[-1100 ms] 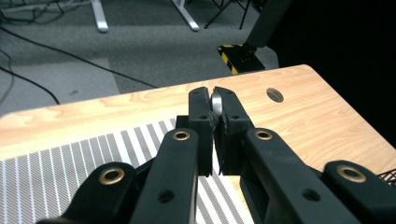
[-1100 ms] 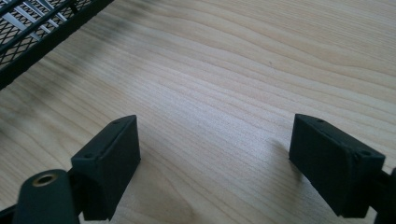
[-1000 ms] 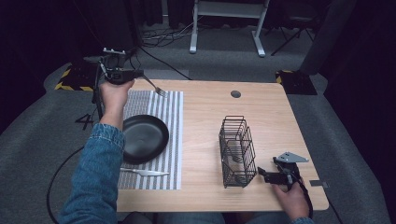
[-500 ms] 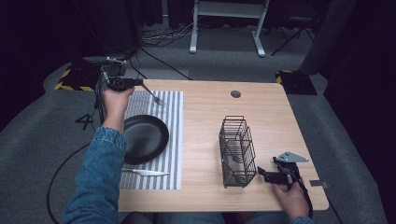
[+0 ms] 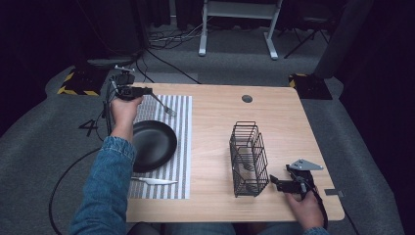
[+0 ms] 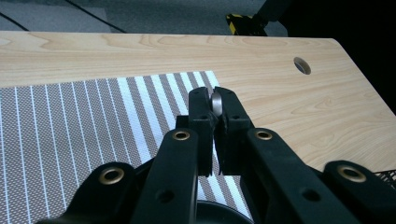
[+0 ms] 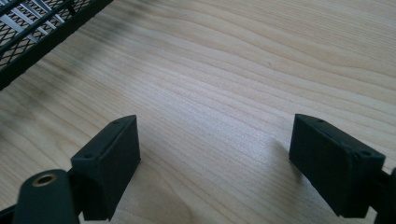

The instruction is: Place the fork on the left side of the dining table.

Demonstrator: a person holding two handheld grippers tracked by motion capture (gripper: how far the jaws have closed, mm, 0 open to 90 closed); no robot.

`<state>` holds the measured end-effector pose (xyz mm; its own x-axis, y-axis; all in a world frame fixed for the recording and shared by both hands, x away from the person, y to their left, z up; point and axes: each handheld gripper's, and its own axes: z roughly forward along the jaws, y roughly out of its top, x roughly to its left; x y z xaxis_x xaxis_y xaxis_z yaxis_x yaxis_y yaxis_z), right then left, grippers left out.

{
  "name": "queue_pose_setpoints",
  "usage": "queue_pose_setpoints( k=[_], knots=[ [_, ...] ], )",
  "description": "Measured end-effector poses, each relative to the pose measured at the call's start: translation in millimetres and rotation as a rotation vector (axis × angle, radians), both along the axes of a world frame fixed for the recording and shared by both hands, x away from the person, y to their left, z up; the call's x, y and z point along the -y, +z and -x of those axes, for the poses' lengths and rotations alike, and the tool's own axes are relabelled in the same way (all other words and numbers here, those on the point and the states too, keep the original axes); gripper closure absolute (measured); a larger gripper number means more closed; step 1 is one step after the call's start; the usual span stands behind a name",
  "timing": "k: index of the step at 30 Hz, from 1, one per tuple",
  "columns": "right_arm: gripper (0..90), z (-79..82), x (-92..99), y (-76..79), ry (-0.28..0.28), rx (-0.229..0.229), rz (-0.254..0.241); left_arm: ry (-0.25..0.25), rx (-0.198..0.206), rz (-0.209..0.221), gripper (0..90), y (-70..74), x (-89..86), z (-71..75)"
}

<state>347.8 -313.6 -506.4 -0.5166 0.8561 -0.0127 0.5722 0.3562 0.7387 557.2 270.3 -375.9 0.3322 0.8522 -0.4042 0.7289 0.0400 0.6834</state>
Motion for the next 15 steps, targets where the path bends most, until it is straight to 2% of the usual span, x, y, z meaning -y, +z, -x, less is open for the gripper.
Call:
queue_pose_setpoints(
  k=[3,11,15],
  knots=[
    [16.3,0.0,0.1,0.0,0.001,0.000,0.001,0.003,-0.010,-0.013,86.2,-2.6,1.5,-0.6],
    [16.2,0.0,0.0,0.0,0.001,0.000,0.000,0.014,-0.011,0.000,85.7,-5.5,-0.1,-0.9],
    [16.3,0.0,0.1,0.0,0.000,0.000,0.001,0.045,-0.008,-0.061,82.0,-6.6,0.3,-1.8]
  ],
)
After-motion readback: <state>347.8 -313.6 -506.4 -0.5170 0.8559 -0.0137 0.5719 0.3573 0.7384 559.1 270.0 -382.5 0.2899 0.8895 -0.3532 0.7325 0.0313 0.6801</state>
